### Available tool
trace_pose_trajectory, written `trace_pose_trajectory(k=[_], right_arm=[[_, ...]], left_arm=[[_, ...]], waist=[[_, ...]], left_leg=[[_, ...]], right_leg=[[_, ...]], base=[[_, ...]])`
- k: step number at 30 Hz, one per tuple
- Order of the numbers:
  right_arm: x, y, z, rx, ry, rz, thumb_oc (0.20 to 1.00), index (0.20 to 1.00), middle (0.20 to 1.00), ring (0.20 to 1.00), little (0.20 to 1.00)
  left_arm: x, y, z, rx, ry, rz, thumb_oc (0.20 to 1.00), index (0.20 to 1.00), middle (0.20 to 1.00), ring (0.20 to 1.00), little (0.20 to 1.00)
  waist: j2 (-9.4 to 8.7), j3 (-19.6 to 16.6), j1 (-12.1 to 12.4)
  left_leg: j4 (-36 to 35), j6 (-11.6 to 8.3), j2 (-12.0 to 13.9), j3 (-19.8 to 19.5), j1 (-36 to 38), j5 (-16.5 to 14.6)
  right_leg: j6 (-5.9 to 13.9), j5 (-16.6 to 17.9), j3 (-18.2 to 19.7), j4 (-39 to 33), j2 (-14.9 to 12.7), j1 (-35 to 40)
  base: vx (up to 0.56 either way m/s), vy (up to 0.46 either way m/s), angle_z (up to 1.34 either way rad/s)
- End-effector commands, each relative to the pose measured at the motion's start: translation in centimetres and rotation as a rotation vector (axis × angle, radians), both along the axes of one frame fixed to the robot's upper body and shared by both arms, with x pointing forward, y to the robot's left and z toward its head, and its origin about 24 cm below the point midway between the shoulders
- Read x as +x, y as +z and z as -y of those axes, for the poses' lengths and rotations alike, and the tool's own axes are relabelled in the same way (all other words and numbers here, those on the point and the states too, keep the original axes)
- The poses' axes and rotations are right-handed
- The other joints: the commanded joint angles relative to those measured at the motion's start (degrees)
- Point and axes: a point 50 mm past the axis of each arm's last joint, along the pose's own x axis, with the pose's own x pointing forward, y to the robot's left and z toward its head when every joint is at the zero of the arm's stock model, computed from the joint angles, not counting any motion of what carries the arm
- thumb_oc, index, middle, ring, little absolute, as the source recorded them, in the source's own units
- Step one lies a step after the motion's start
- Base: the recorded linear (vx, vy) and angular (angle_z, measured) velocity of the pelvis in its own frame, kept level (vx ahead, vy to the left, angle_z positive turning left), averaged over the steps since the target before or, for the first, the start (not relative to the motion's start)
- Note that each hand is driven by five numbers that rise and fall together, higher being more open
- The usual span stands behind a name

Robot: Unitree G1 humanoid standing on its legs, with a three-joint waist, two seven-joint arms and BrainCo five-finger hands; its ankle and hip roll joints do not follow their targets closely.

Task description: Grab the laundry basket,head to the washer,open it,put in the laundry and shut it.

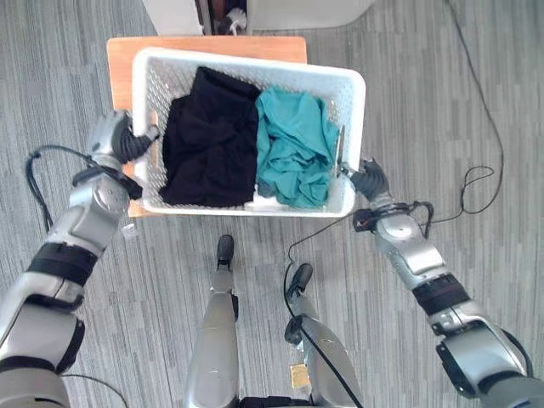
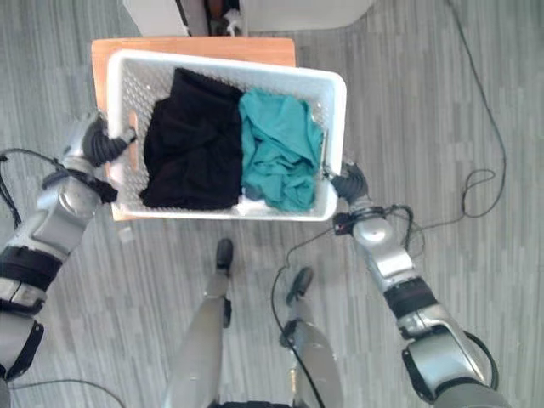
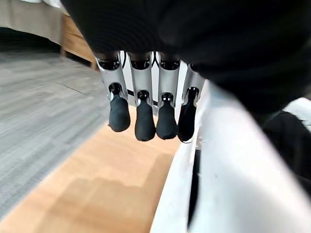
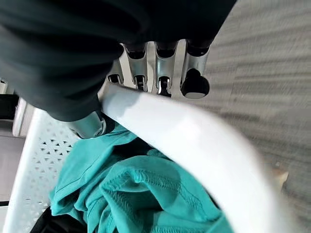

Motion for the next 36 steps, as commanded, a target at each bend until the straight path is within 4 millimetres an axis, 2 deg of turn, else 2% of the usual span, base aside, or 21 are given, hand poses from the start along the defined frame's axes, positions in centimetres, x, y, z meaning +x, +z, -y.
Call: trace_pose_trajectory(k=[1, 8, 10, 11, 12, 16, 18, 21, 27, 30, 32, 33, 34, 36], right_arm=[[-1.0, 5.5, -0.9, 0.133, 0.114, 0.253, 0.2, 0.2, 0.2, 0.2, 0.2], [-2.2, 4.2, 0.9, 0.143, 0.106, 0.215, 0.2, 0.2, 0.2, 0.2, 0.2], [-2.4, 3.7, 1.6, 0.142, 0.093, 0.196, 0.2, 0.2, 0.2, 0.2, 0.2], [-2.5, 3.7, 1.6, 0.142, 0.091, 0.196, 0.2, 0.2, 0.2, 0.2, 0.2], [-2.8, 2.8, 2.5, 0.153, 0.072, 0.165, 0.2, 0.2, 0.2, 0.2, 0.2], [-3.8, 1.5, 4.0, 0.171, 0.04, 0.121, 0.2, 0.2, 0.2, 0.2, 0.2], [-4.1, 1.2, 4.4, 0.172, 0.031, 0.114, 0.2, 0.2, 0.2, 0.2, 0.2], [-5.2, 0.6, 5.9, 0.184, -0.001, 0.098, 0.2, 0.2, 0.2, 0.2, 0.2], [-6.3, -0.4, 6.7, 0.207, -0.024, 0.072, 0.2, 0.2, 0.2, 0.2, 0.2], [-6.9, -0.9, 7.6, 0.212, -0.058, 0.056, 0.2, 0.2, 0.2, 0.2, 0.2], [-7.2, -0.9, 8.2, 0.194, -0.078, 0.052, 0.2, 0.2, 0.2, 0.2, 0.2], [-7.3, -0.9, 8.3, 0.19, -0.075, 0.048, 0.2, 0.2, 0.2, 0.2, 0.2], [-7.4, -0.6, 8.4, 0.181, -0.071, 0.055, 0.2, 0.2, 0.2, 0.2, 0.2], [-7.3, -0.4, 8.2, 0.165, -0.046, 0.049, 0.2, 0.2, 0.2, 0.2, 0.2]], left_arm=[[-0.4, 0.4, 1.4, 0.116, -0.111, 0.021, 0.2, 0.2, 0.2, 0.2, 0.2], [-0.2, -1.4, 5.2, 0.1, -0.265, -0.038, 0.2, 0.2, 0.2, 0.2, 0.2], [0.0, -1.7, 6.8, 0.093, -0.322, -0.047, 0.2, 0.2, 0.2, 0.2, 0.2], [0.0, -1.7, 6.9, 0.094, -0.323, -0.047, 0.2, 0.2, 0.2, 0.2, 0.2], [-0.1, -2.2, 8.4, 0.092, -0.382, -0.065, 0.2, 0.2, 0.2, 0.2, 0.2], [-0.2, -3.1, 11.9, 0.081, -0.506, -0.101, 0.2, 0.2, 0.2, 0.2, 0.2], [-0.1, -3.1, 12.8, 0.083, -0.535, -0.103, 0.2, 0.2, 0.2, 0.2, 0.2], [-0.3, -3.9, 16.9, 0.041, -0.663, -0.142, 0.2, 0.2, 0.2, 0.2, 0.2], [-0.2, -5.5, 20.0, -0.013, -0.72, -0.217, 0.2, 0.2, 0.2, 0.2, 0.2], [-0.2, -5.4, 21.4, -0.063, -0.751, -0.228, 0.2, 0.2, 0.2, 0.2, 0.2], [-0.2, -4.9, 22.5, -0.08, -0.777, -0.22, 0.2, 0.2, 0.2, 0.2, 0.2], [-0.2, -4.8, 22.9, -0.087, -0.785, -0.222, 0.2, 0.2, 0.2, 0.2, 0.2], [-0.3, -4.5, 23.5, -0.094, -0.802, -0.215, 0.2, 0.2, 0.2, 0.2, 0.2], [-0.4, -4.6, 23.8, -0.11, -0.807, -0.223, 0.2, 0.2, 0.2, 0.2, 0.2]], waist=[[-1.07, -5.91, -0.41], [-1.28, -7.77, -1.5], [-1.09, -8.59, -2.11], [-1.12, -8.59, -2.1], [-0.9, -9.59, -2.88], [0.12, -11.34, -4.05], [0.33, -11.73, -4.49], [2.02, -13.59, -6.23], [3.32, -14.93, -7.82], [3.46, -15.42, -8.14], [2.65, -14.69, -8.58], [2.33, -14.68, -8.82], [1.9, -14.5, -9.12], [1.89, -14.74, -9.72]], left_leg=[[3.85, 1.05, 1.48, -1.16, 2.02, -10.6], [3.04, 0.79, 2.21, -0.26, 7.34, -10.72], [2.48, 0.62, 2.53, 0.03, 9.05, -10.58], [2.34, 0.69, 2.39, 0.0, 8.96, -10.23], [1.67, 0.53, 2.9, 0.37, 10.38, -10.01], [0.26, -0.16, 4.03, 1.23, 13.71, -9.59], [-0.01, -0.21, 4.22, 1.31, 14.07, -9.04], [-1.26, -1.3, 6.28, 2.24, 17.3, -7.82], [-2.93, -2.69, 9.51, 3.36, 20.84, -5.25], [-1.55, -3.42, 10.84, 3.49, 21.25, -3.6], [5.56, -2.9, 9.8, 2.22, 20.55, -6.32], [8.29, -2.29, 8.62, 1.27, 20.83, -9.14], [14.56, -1.53, 7.23, 0.42, 20.45, -11.44], [21.87, -0.35, 5.31, -0.61, 21.12, -15.21]], right_leg=[[2.41, -4.04, 4.81, 4.84, -4.56, 0.71], [1.96, -5.48, 5.53, 5.52, -3.81, 4.34], [1.93, -6.04, 5.57, 5.81, -3.67, 5.4], [1.92, -5.82, 5.52, 5.72, -3.78, 5.32], [1.88, -6.26, 5.51, 5.85, -3.63, 6.16], [1.7, -7.62, 5.65, 6.04, -2.91, 8.63], [1.63, -7.63, 5.62, 5.91, -2.79, 9.07], [0.83, -9.5, 5.87, 6.05, -0.9, 11.36], [-1.02, -12.33, 7.03, 7.75, 2.43, 13.27], [-1.84, -12.59, 8.28, 6.9, 4.34, 14.19], [-2.15, -12.19, 9.19, 7.21, 4.11, 14.33], [-2.12, -11.99, 9.63, 7.32, 3.85, 14.42], [-2.08, -11.14, 10.3, 7.3, 3.28, 14.14], [-1.8, -10.16, 11.73, 7.36, 3.15, 13.91]], base=[[-0.01, -0.047, -0.12], [-0.01, -0.043, -0.11], [-0.02, -0.049, -0.07], [-0.01, -0.053, -0.11], [0.0, -0.052, -0.18], [0.0, -0.074, -0.11], [-0.02, -0.082, -0.09], [-0.04, -0.164, -0.09], [-0.06, -0.13, -0.12], [-0.12, -0.146, -0.3], [-0.16, -0.074, -0.39], [-0.17, 0.003, -0.39], [-0.14, 0.022, -0.37], [-0.09, 0.064, -0.54]])
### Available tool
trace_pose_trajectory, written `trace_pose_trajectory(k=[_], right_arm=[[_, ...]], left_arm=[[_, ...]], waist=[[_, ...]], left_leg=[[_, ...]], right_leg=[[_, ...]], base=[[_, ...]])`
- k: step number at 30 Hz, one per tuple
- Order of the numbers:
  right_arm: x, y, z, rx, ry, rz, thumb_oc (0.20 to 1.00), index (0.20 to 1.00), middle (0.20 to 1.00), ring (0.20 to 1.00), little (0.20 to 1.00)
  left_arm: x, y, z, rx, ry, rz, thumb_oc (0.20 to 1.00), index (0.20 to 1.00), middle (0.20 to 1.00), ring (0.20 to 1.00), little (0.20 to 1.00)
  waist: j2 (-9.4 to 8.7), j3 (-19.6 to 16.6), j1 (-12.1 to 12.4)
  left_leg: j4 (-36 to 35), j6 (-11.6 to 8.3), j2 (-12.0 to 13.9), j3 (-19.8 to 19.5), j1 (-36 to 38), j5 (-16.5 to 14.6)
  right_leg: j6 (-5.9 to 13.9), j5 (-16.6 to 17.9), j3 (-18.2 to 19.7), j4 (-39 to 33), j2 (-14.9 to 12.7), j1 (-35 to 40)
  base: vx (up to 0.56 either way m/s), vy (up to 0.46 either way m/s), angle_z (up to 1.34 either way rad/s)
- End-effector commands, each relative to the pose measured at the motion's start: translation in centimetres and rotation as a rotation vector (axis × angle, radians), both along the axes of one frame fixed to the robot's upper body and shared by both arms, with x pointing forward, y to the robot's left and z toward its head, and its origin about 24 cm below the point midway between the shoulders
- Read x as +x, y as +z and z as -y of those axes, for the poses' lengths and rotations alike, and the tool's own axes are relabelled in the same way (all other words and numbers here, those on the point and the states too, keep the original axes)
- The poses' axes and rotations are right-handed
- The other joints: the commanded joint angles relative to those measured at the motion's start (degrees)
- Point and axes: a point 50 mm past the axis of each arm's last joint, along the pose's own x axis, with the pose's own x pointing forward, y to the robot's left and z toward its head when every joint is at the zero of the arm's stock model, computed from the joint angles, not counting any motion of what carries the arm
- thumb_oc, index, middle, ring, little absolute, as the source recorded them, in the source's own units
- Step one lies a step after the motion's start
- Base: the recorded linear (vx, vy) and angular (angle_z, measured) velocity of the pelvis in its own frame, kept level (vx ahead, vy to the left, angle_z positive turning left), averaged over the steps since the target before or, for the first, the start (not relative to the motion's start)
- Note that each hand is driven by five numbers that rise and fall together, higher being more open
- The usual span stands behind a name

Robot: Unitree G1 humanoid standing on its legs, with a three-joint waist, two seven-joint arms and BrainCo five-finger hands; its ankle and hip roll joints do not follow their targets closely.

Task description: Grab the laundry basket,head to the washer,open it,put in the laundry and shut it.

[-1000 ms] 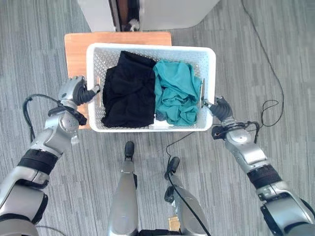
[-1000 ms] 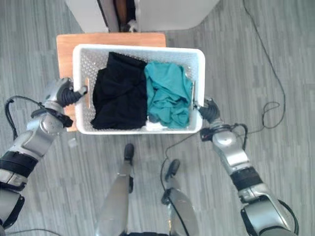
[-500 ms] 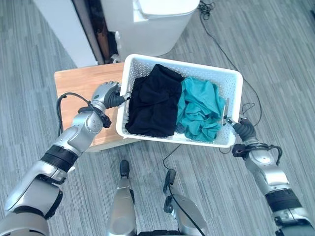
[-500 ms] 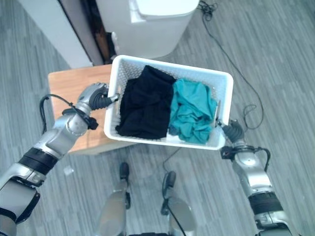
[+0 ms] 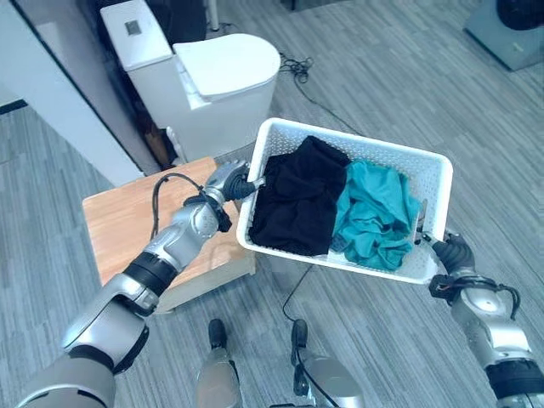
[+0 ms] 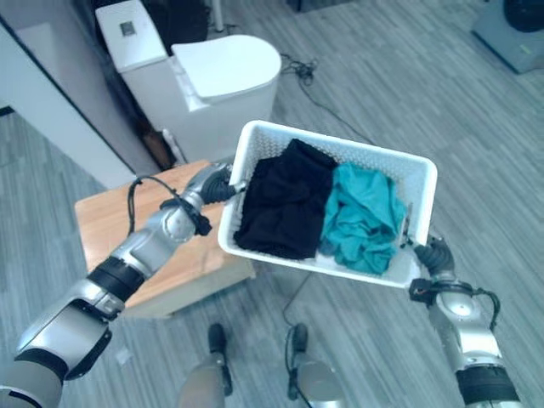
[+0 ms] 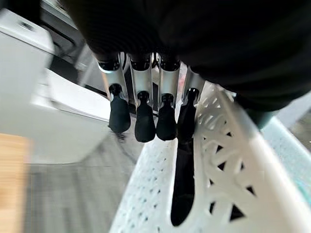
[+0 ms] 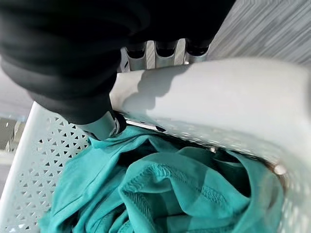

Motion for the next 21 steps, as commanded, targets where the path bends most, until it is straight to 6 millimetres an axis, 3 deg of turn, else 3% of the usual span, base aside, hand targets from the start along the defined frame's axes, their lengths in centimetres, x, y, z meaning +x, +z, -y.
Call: trace_pose_trajectory(k=[1, 2, 3, 6, 7, 9, 13, 15, 16, 18, 21], right_arm=[[2.3, 6.9, -4.5, -0.009, 0.27, 0.329, 0.2, 0.2, 0.2, 0.2, 0.2], [2.5, 7.0, -4.7, 0.002, 0.285, 0.328, 0.2, 0.2, 0.2, 0.2, 0.2], [2.5, 7.0, -4.9, 0.011, 0.3, 0.323, 0.2, 0.2, 0.2, 0.2, 0.2], [2.3, 7.1, -4.9, 0.015, 0.313, 0.321, 0.2, 0.2, 0.2, 0.2, 0.2], [2.3, 7.1, -4.9, 0.027, 0.309, 0.329, 0.2, 0.2, 0.2, 0.2, 0.2], [2.3, 7.2, -4.9, 0.028, 0.307, 0.336, 0.2, 0.2, 0.2, 0.2, 0.2], [2.1, 6.8, -5.1, 0.061, 0.283, 0.35, 0.2, 0.2, 0.2, 0.2, 0.2], [2.1, 6.7, -5.3, 0.069, 0.283, 0.35, 0.2, 0.2, 0.2, 0.2, 0.2], [2.1, 6.2, -5.5, 0.074, 0.288, 0.336, 0.2, 0.2, 0.2, 0.2, 0.2], [2.0, 6.0, -5.4, 0.073, 0.289, 0.326, 0.2, 0.2, 0.2, 0.2, 0.2], [1.6, 5.6, -4.8, 0.07, 0.274, 0.303, 0.2, 0.2, 0.2, 0.2, 0.2]], left_arm=[[-1.9, 1.7, 8.8, -0.092, -0.326, 0.056, 0.2, 0.2, 0.2, 0.2, 0.2], [-1.8, 1.5, 8.4, -0.092, -0.313, 0.046, 0.2, 0.2, 0.2, 0.2, 0.2], [-1.7, 1.5, 7.8, -0.093, -0.299, 0.046, 0.2, 0.2, 0.2, 0.2, 0.2], [-1.7, 1.6, 7.5, -0.106, -0.289, 0.047, 0.2, 0.2, 0.2, 0.2, 0.2], [-1.6, 1.8, 7.6, -0.113, -0.285, 0.056, 0.2, 0.2, 0.2, 0.2, 0.2], [-1.5, 1.9, 7.5, -0.113, -0.282, 0.059, 0.2, 0.2, 0.2, 0.2, 0.2], [-1.1, 2.1, 7.6, -0.084, -0.27, 0.063, 0.2, 0.2, 0.2, 0.2, 0.2], [-1.0, 2.1, 7.4, -0.083, -0.263, 0.065, 0.2, 0.2, 0.2, 0.2, 0.2], [-1.0, 1.9, 7.2, -0.069, -0.258, 0.056, 0.2, 0.2, 0.2, 0.2, 0.2], [-1.0, 1.6, 7.1, -0.063, -0.256, 0.044, 0.2, 0.2, 0.2, 0.2, 0.2], [-1.2, 1.3, 7.7, -0.059, -0.275, 0.025, 0.2, 0.2, 0.2, 0.2, 0.2]], waist=[[-2.6, -8.0, -0.27], [-1.73, -8.65, -0.1], [-0.97, -9.05, -0.23], [0.59, -9.97, -1.3], [1.29, -10.25, -2.34], [1.21, -10.27, -2.19], [-0.16, -9.06, -2.4], [-0.4, -8.72, -2.23], [0.04, -8.25, -1.9], [-0.03, -8.2, -1.91], [0.27, -9.15, -1.95]], left_leg=[[20.18, 3.48, -1.19, -5.25, -1.6, -15.11], [25.22, 4.34, -5.54, -9.34, -0.21, -17.62], [25.5, 4.9, -7.8, -11.13, 1.24, -19.58], [17.84, 6.66, -10.04, -10.83, 6.38, -25.44], [10.71, 7.72, -10.72, -10.0, 9.81, -27.25], [7.96, 8.0, -11.0, -8.81, 10.54, -26.45], [5.93, 9.95, -14.37, -7.35, 8.35, -25.45], [5.33, 10.38, -14.53, -6.79, 7.95, -24.6], [3.84, 10.71, -13.59, -5.18, 8.08, -23.59], [2.67, 10.81, -13.47, -4.69, 8.28, -22.33], [0.79, 10.8, -13.15, -4.84, 8.91, -21.07]], right_leg=[[2.74, -7.89, 1.18, 5.91, -1.86, -1.96], [3.65, -6.16, 4.07, 5.24, -1.22, -2.61], [4.07, -5.08, 6.36, 5.06, -0.56, -3.08], [4.96, -3.46, 10.27, 5.33, 0.46, -4.8], [6.39, -0.71, 12.06, 5.76, 0.41, -7.5], [7.17, 0.43, 12.97, 5.45, 0.15, -8.64], [9.74, 4.35, 13.82, 3.04, -2.85, -12.06], [9.9, 3.71, 13.19, 3.55, -3.23, -12.77], [9.17, 1.3, 9.76, 6.57, -3.47, -12.27], [8.67, -0.28, 8.09, 8.76, -4.0, -11.68], [7.95, -1.67, 7.68, 10.34, -4.45, -9.55]], base=[[-0.08, 0.156, -0.68], [-0.08, 0.204, -0.62], [-0.09, 0.264, -0.55], [-0.12, 0.273, -1.04], [-0.25, 0.345, -1.3], [-0.2, 0.199, -0.62], [-0.26, 0.174, -0.38], [-0.2, 0.07, -0.18], [-0.11, 0.019, -0.34], [-0.11, 0.016, -0.68], [-0.04, -0.019, -0.31]])
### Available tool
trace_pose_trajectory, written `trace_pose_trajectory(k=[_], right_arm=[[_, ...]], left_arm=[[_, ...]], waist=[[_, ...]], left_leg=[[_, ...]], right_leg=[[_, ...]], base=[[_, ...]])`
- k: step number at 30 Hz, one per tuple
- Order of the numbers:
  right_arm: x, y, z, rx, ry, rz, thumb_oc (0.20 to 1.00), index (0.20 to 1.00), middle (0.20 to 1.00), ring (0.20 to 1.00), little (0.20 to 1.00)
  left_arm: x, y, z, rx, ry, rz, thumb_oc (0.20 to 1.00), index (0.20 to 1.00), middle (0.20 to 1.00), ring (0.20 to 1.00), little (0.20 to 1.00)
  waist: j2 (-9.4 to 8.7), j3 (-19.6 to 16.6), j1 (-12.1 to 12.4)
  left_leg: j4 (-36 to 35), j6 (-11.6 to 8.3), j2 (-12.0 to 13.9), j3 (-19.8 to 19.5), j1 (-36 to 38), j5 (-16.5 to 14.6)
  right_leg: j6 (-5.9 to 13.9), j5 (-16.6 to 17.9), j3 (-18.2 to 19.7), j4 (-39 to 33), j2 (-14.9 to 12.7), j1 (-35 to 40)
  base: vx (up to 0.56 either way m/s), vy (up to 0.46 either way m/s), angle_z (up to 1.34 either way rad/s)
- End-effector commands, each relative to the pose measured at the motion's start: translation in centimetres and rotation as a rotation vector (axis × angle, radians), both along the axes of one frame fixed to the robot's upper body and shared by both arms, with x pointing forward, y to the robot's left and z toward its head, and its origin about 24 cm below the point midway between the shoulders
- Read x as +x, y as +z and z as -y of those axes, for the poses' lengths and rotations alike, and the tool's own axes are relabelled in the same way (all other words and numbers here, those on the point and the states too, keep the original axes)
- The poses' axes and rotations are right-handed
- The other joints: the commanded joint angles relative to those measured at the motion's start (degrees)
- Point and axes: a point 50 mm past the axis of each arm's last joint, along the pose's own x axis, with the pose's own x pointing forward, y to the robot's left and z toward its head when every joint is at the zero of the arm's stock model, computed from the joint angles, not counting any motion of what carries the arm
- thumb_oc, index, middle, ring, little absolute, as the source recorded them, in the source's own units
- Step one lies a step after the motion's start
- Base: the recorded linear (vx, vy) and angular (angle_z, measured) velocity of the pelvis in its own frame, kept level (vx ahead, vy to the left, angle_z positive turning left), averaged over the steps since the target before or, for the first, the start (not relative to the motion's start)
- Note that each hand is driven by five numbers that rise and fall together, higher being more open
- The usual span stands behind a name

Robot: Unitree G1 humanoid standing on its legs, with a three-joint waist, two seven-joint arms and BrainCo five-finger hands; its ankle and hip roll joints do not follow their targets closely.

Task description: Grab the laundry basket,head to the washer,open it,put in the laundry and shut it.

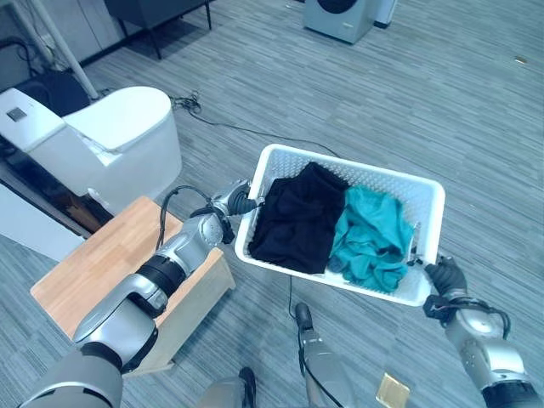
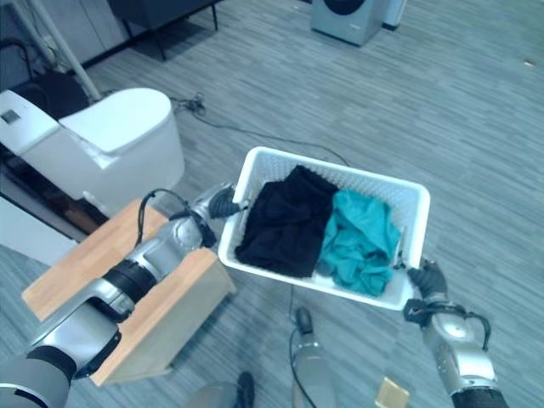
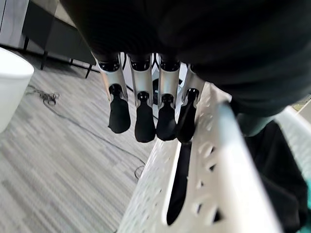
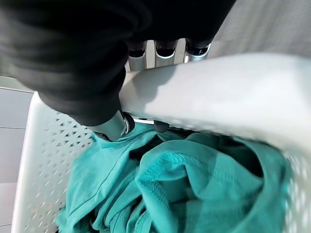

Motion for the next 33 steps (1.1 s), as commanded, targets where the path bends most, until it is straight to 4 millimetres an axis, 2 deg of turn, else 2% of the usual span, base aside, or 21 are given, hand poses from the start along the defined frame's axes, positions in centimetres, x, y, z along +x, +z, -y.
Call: trace_pose_trajectory(k=[1, 7, 8, 12, 13, 14, 15, 16, 17, 20, 21, 22, 23, 24, 25, 26, 28, 29, 30, 31, 33], right_arm=[[4.6, 9.7, -2.6, -0.04, 0.238, 0.444, 0.2, 0.2, 0.2, 0.2, 0.2], [5.2, 10.2, -2.6, -0.091, 0.255, 0.422, 0.2, 0.2, 0.2, 0.2, 0.2], [5.9, 10.7, -3.1, -0.103, 0.269, 0.436, 0.2, 0.2, 0.2, 0.2, 0.2], [6.5, 10.7, -3.9, -0.098, 0.288, 0.437, 0.2, 0.2, 0.2, 0.2, 0.2], [6.2, 10.5, -3.6, -0.104, 0.281, 0.424, 0.2, 0.2, 0.2, 0.2, 0.2], [6.2, 10.5, -3.7, -0.104, 0.282, 0.424, 0.2, 0.2, 0.2, 0.2, 0.2], [6.1, 10.4, -3.8, -0.096, 0.291, 0.426, 0.2, 0.2, 0.2, 0.2, 0.2], [5.7, 10.3, -4.1, -0.08, 0.306, 0.435, 0.2, 0.2, 0.2, 0.2, 0.2], [5.7, 10.3, -4.1, -0.079, 0.307, 0.435, 0.2, 0.2, 0.2, 0.2, 0.2], [5.5, 10.4, -4.1, -0.083, 0.305, 0.447, 0.2, 0.2, 0.2, 0.2, 0.2], [5.5, 10.4, -4.1, -0.083, 0.305, 0.446, 0.2, 0.2, 0.2, 0.2, 0.2], [5.4, 10.3, -4.0, -0.088, 0.296, 0.441, 0.2, 0.2, 0.2, 0.2, 0.2], [5.4, 10.2, -4.0, -0.089, 0.286, 0.44, 0.2, 0.2, 0.2, 0.2, 0.2], [5.3, 10.2, -3.9, -0.089, 0.281, 0.439, 0.2, 0.2, 0.2, 0.2, 0.2], [5.1, 10.1, -4.1, -0.089, 0.288, 0.437, 0.2, 0.2, 0.2, 0.2, 0.2], [5.1, 10.0, -4.1, -0.096, 0.292, 0.43, 0.2, 0.2, 0.2, 0.2, 0.2], [5.0, 10.0, -4.3, -0.103, 0.302, 0.43, 0.2, 0.2, 0.2, 0.2, 0.2], [5.0, 10.0, -4.3, -0.103, 0.302, 0.43, 0.2, 0.2, 0.2, 0.2, 0.2], [5.6, 10.0, -4.8, -0.093, 0.309, 0.436, 0.2, 0.2, 0.2, 0.2, 0.2], [6.9, 9.5, -6.8, -0.043, 0.348, 0.432, 0.2, 0.2, 0.2, 0.2, 0.2], [7.2, 9.1, -7.7, -0.031, 0.376, 0.416, 0.2, 0.2, 0.2, 0.2, 0.2]], left_arm=[[-1.1, 4.9, 8.6, -0.132, -0.318, 0.165, 0.2, 0.2, 0.2, 0.2, 0.2], [-0.8, 5.1, 7.8, -0.129, -0.288, 0.162, 0.2, 0.2, 0.2, 0.2, 0.2], [-0.3, 5.0, 6.3, -0.117, -0.238, 0.162, 0.2, 0.2, 0.2, 0.2, 0.2], [0.2, 5.0, 4.1, -0.093, -0.171, 0.168, 0.2, 0.2, 0.2, 0.2, 0.2], [0.4, 5.6, 2.9, -0.083, -0.142, 0.192, 0.2, 0.2, 0.2, 0.2, 0.2], [0.4, 5.5, 2.8, -0.083, -0.141, 0.191, 0.2, 0.2, 0.2, 0.2, 0.2], [0.4, 5.3, 2.6, -0.085, -0.129, 0.187, 0.2, 0.2, 0.2, 0.2, 0.2], [0.3, 4.9, 1.9, -0.104, -0.103, 0.183, 0.2, 0.2, 0.2, 0.2, 0.2], [0.3, 4.9, 1.9, -0.103, -0.102, 0.182, 0.2, 0.2, 0.2, 0.2, 0.2], [0.2, 4.8, 0.1, -0.134, -0.051, 0.173, 0.2, 0.2, 0.2, 0.2, 0.2], [0.1, 4.7, 0.1, -0.134, -0.05, 0.172, 0.2, 0.2, 0.2, 0.2, 0.2], [0.1, 4.9, -0.4, -0.157, -0.038, 0.173, 0.2, 0.2, 0.2, 0.2, 0.2], [0.1, 4.9, -0.4, -0.162, -0.034, 0.168, 0.2, 0.2, 0.2, 0.2, 0.2], [0.1, 4.9, -0.2, -0.161, -0.037, 0.167, 0.2, 0.2, 0.2, 0.2, 0.2], [0.2, 4.8, -0.3, -0.163, -0.027, 0.169, 0.2, 0.2, 0.2, 0.2, 0.2], [0.3, 4.6, -0.4, -0.16, -0.019, 0.162, 0.2, 0.2, 0.2, 0.2, 0.2], [0.7, 4.7, -0.6, -0.152, -0.002, 0.169, 0.2, 0.2, 0.2, 0.2, 0.2], [0.7, 4.7, -0.6, -0.152, -0.002, 0.169, 0.2, 0.2, 0.2, 0.2, 0.2], [1.1, 5.3, -1.0, -0.138, 0.014, 0.192, 0.2, 0.2, 0.2, 0.2, 0.2], [1.2, 5.2, -1.3, -0.132, 0.027, 0.179, 0.2, 0.2, 0.2, 0.2, 0.2], [1.1, 4.7, -1.8, -0.134, 0.048, 0.163, 0.2, 0.2, 0.2, 0.2, 0.2]], waist=[[2.34, -2.69, 1.09], [3.12, -3.34, 2.84], [3.15, -3.22, 3.61], [2.98, -3.35, 3.75], [2.06, -4.9, 3.43], [2.17, -4.86, 3.46], [2.41, -5.14, 3.06], [2.26, -4.93, 3.13], [2.34, -5.0, 3.03], [0.85, -3.7, 4.37], [1.0, -3.6, 4.38], [0.5, -3.26, 4.53], [0.24, -2.97, 4.98], [0.34, -3.03, 4.95], [-0.08, -2.85, 5.27], [-0.59, -2.28, 5.73], [-0.64, -1.67, 7.2], [-0.89, -1.62, 7.17], [0.31, -1.81, 10.37], [0.65, -1.72, 12.05], [0.87, -2.65, 12.48]], left_leg=[[-9.55, -1.13, 2.05, -3.35, 7.44, -1.56], [-8.75, -1.22, 3.55, -1.34, 7.53, -2.4], [-8.36, -1.79, 5.08, 1.07, 8.59, -3.3], [-8.33, -3.25, 7.62, 4.16, 11.97, -4.79], [-8.33, -4.88, 10.22, 5.36, 14.39, -4.97], [-8.38, -5.01, 10.42, 5.44, 14.55, -5.01], [-7.08, -5.87, 12.42, 5.22, 14.8, -3.11], [-0.06, -5.83, 16.26, 4.2, 12.96, 4.03], [0.39, -6.05, 16.53, 3.99, 12.59, 3.99], [22.56, -3.51, 21.52, 0.16, 3.86, 13.59], [23.25, -3.81, 21.82, -0.16, 3.54, 13.7], [25.64, -4.21, 25.72, 2.85, 1.73, 16.69], [26.34, -4.47, 25.83, 3.23, -0.71, 15.7], [27.2, -4.48, 25.78, 2.79, -1.17, 14.95], [26.26, -4.51, 22.94, 3.32, -3.44, 11.93], [24.83, -4.08, 19.7, 3.78, -7.19, 11.51], [11.48, -5.22, 13.67, 4.52, -11.16, 10.71], [10.81, -5.13, 13.33, 4.7, -10.74, 10.99], [-6.19, -5.72, 5.99, -0.36, -12.75, 13.59], [-14.35, -6.21, 3.69, -4.27, -14.94, 15.97], [-14.45, -5.6, 4.23, -3.18, -14.12, 15.77]], right_leg=[[0.16, 1.96, 0.95, -4.96, 2.03, 7.68], [1.01, 4.95, 0.18, -7.04, -3.78, 8.68], [2.0, 6.63, -3.15, -10.16, -6.67, 8.42], [3.16, 7.03, -6.88, -12.07, -6.97, 7.69], [2.78, 4.63, -7.39, -11.16, -5.46, 9.12], [2.69, 4.46, -7.37, -10.99, -5.26, 9.14], [1.59, 2.83, -6.51, -9.51, -3.41, 9.34], [-1.28, 0.32, -5.33, -6.81, 0.2, 10.33], [-1.5, 0.26, -5.45, -6.7, 0.42, 10.2], [-6.47, -4.19, -3.95, -6.95, 6.57, 15.36], [-6.7, -4.32, -3.93, -6.95, 6.9, 15.44], [-8.2, -5.96, -4.89, -7.08, 8.0, 16.93], [-8.99, -6.54, -4.86, -7.07, 8.74, 18.15], [-8.8, -6.96, -4.98, -7.1, 8.7, 18.25], [-8.59, -7.0, -4.82, -7.37, 8.61, 19.17], [-8.77, -6.5, -5.09, -7.73, 8.39, 19.82], [-8.09, -7.26, -5.54, -7.88, 8.72, 21.17], [-8.01, -7.31, -5.54, -7.89, 8.4, 21.27], [-7.23, -9.03, -5.52, -8.28, 9.98, 24.0], [-7.96, -12.88, -3.9, -6.34, 11.46, 26.94], [-7.95, -14.83, -3.1, -5.8, 11.96, 28.62]], base=[[0.03, -0.058, -0.07], [0.04, -0.165, -0.29], [0.08, -0.233, -0.76], [0.23, -0.408, -0.86], [0.33, -0.514, -0.42], [0.36, -0.558, -0.39], [0.28, -0.498, -0.11], [0.27, -0.506, -0.05], [0.28, -0.551, -0.04], [0.25, -0.539, -0.39], [0.29, -0.595, -0.56], [0.16, -0.399, -0.26], [0.18, -0.366, -0.02], [0.16, -0.148, 0.27], [0.1, -0.076, 0.19], [0.21, -0.143, 0.11], [0.2, -0.078, 0.1], [0.41, -0.028, -0.25], [0.9, -0.075, -1.02], [1.04, -0.071, -1.31], [0.62, 0.01, -0.87]])
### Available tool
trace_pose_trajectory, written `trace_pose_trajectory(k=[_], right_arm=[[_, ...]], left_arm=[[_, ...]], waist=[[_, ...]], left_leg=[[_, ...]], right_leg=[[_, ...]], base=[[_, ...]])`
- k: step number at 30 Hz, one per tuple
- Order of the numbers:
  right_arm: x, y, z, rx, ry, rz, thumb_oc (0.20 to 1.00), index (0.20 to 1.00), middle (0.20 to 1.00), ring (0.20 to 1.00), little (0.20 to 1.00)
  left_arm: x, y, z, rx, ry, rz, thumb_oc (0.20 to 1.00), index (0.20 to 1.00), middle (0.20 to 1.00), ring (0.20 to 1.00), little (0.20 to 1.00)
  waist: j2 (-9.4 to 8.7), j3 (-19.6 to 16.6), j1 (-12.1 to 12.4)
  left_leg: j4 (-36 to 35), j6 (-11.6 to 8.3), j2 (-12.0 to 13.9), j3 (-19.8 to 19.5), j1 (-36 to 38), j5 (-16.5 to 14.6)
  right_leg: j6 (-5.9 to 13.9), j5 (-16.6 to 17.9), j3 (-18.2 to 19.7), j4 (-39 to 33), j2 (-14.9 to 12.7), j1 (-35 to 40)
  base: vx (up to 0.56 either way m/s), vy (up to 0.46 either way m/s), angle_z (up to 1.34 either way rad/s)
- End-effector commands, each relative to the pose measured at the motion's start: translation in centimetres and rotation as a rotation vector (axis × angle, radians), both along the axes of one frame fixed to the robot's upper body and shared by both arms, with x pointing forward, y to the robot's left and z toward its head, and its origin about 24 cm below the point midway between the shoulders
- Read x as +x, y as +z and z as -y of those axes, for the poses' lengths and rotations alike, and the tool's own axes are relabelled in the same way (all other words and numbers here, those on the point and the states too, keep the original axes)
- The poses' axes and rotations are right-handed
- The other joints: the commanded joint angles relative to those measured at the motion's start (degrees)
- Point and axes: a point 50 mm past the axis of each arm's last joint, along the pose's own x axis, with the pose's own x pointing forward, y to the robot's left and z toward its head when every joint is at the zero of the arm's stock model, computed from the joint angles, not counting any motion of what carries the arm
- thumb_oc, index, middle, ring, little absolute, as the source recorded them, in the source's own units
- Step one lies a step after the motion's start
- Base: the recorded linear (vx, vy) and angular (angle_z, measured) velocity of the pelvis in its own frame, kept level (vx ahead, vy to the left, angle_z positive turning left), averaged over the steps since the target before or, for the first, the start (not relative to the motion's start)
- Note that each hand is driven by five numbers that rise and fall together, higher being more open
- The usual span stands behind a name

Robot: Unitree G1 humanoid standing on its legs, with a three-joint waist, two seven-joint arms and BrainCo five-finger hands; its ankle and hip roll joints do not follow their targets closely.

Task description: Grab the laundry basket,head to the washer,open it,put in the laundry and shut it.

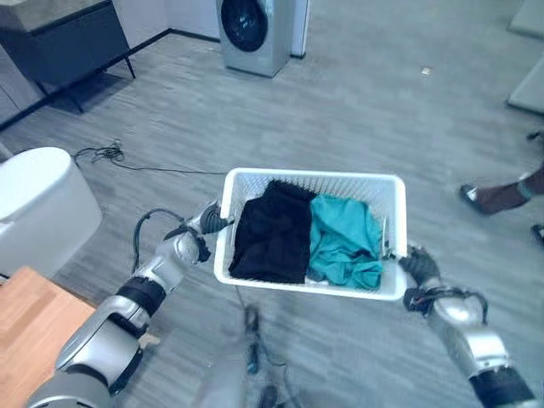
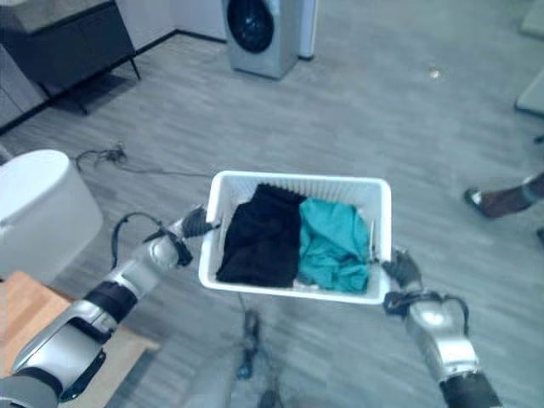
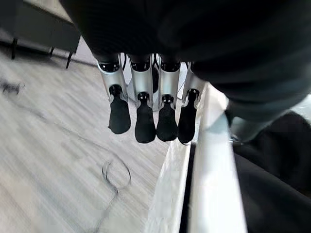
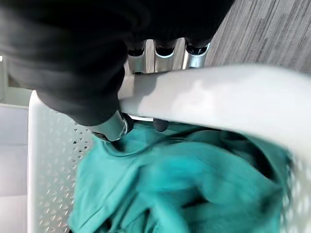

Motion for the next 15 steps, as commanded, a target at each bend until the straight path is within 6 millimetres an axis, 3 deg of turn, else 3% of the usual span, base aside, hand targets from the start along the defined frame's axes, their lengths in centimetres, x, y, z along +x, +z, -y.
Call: trace_pose_trajectory(k=[1, 2, 3, 5, 8, 9, 11, 12, 14, 15], right_arm=[[2.7, 7.9, -3.7, 0.044, 0.221, 0.378, 0.2, 0.2, 0.2, 0.2, 0.2], [2.6, 7.7, -4.0, 0.057, 0.232, 0.377, 0.2, 0.2, 0.2, 0.2, 0.2], [2.5, 7.5, -4.2, 0.061, 0.24, 0.372, 0.2, 0.2, 0.2, 0.2, 0.2], [2.4, 6.7, -4.8, 0.065, 0.248, 0.354, 0.2, 0.2, 0.2, 0.2, 0.2], [2.9, 6.9, -5.5, 0.051, 0.265, 0.361, 0.2, 0.2, 0.2, 0.2, 0.2], [3.0, 6.8, -5.6, 0.041, 0.268, 0.358, 0.2, 0.2, 0.2, 0.2, 0.2], [3.2, 6.7, -6.1, 0.046, 0.267, 0.357, 0.2, 0.2, 0.2, 0.2, 0.2], [3.1, 6.8, -6.0, 0.053, 0.263, 0.362, 0.2, 0.2, 0.2, 0.2, 0.2], [3.0, 6.9, -5.9, 0.047, 0.264, 0.369, 0.2, 0.2, 0.2, 0.2, 0.2], [3.0, 6.9, -5.9, 0.047, 0.264, 0.369, 0.2, 0.2, 0.2, 0.2, 0.2]], left_arm=[[2.5, 7.7, 4.8, -0.103, -0.157, 0.262, 0.2, 0.2, 0.2, 0.2, 0.2], [2.3, 7.3, 4.4, -0.1, -0.154, 0.255, 0.2, 0.2, 0.2, 0.2, 0.2], [2.1, 6.9, 3.8, -0.098, -0.143, 0.248, 0.2, 0.2, 0.2, 0.2, 0.2], [1.6, 6.1, 2.8, -0.086, -0.121, 0.228, 0.2, 0.2, 0.2, 0.2, 0.2], [1.2, 5.8, 1.8, -0.097, -0.098, 0.229, 0.2, 0.2, 0.2, 0.2, 0.2], [1.1, 6.0, 1.5, -0.098, -0.093, 0.239, 0.2, 0.2, 0.2, 0.2, 0.2], [0.9, 6.3, 0.8, -0.114, -0.067, 0.256, 0.2, 0.2, 0.2, 0.2, 0.2], [0.9, 6.6, 0.7, -0.119, -0.062, 0.266, 0.2, 0.2, 0.2, 0.2, 0.2], [0.8, 6.6, 0.5, -0.127, -0.057, 0.269, 0.2, 0.2, 0.2, 0.2, 0.2], [0.8, 6.6, 0.5, -0.127, -0.057, 0.269, 0.2, 0.2, 0.2, 0.2, 0.2]], waist=[[-4.62, -2.57, 0.45], [-4.99, -4.23, 0.98], [-5.83, -5.27, 1.43], [-7.86, -6.51, 1.75], [-7.26, -5.66, 0.78], [-6.58, -5.16, 0.47], [-5.42, -4.17, 0.04], [-4.95, -3.87, -0.29], [-4.2, -3.58, -1.22], [-4.2, -3.55, -1.25]], left_leg=[[-0.4, 0.08, 3.86, 2.0, 9.88, 5.42], [2.05, 0.71, 3.75, 2.75, 10.51, 6.97], [4.39, 1.15, 3.39, 3.19, 10.23, 6.57], [8.88, 3.49, 1.45, 5.69, 12.06, 2.84], [10.13, 6.1, 1.41, 7.5, 15.54, -1.11], [10.06, 6.85, 1.84, 7.73, 16.88, -1.9], [9.29, 7.84, 2.51, 8.37, 21.0, -4.02], [8.73, 7.8, 2.76, 7.85, 23.09, -4.66], [8.26, 7.58, 2.61, 6.59, 25.24, -5.41], [8.27, 7.57, 2.6, 6.57, 25.27, -5.42]], right_leg=[[6.84, 8.63, 13.53, -9.96, -4.11, 4.04], [7.08, 7.9, 13.92, -9.28, -4.96, 6.33], [7.86, 8.22, 14.38, -8.1, -5.98, 6.67], [12.22, 18.73, 14.96, 2.67, -9.1, 4.47], [16.62, 27.61, 14.99, 16.75, -10.35, -0.92], [17.1, 28.59, 14.22, 21.05, -11.01, -2.97], [16.89, 26.94, 10.67, 25.02, -14.49, -7.19], [15.7, 24.4, 9.22, 23.08, -15.74, -9.3], [13.98, 20.42, 9.09, 18.87, -15.25, -11.59], [13.97, 20.4, 9.06, 18.88, -15.26, -11.55]], base=[[0.62, 0.106, -0.49], [0.65, 0.124, -0.43], [1.05, 0.234, -0.15], [0.77, 0.224, 0.01], [0.41, 0.144, -0.24], [0.34, 0.123, -0.09], [0.36, 0.115, -0.18], [0.36, 0.073, -0.24], [0.28, 0.011, -0.07], [0.38, -0.088, 0.34]])
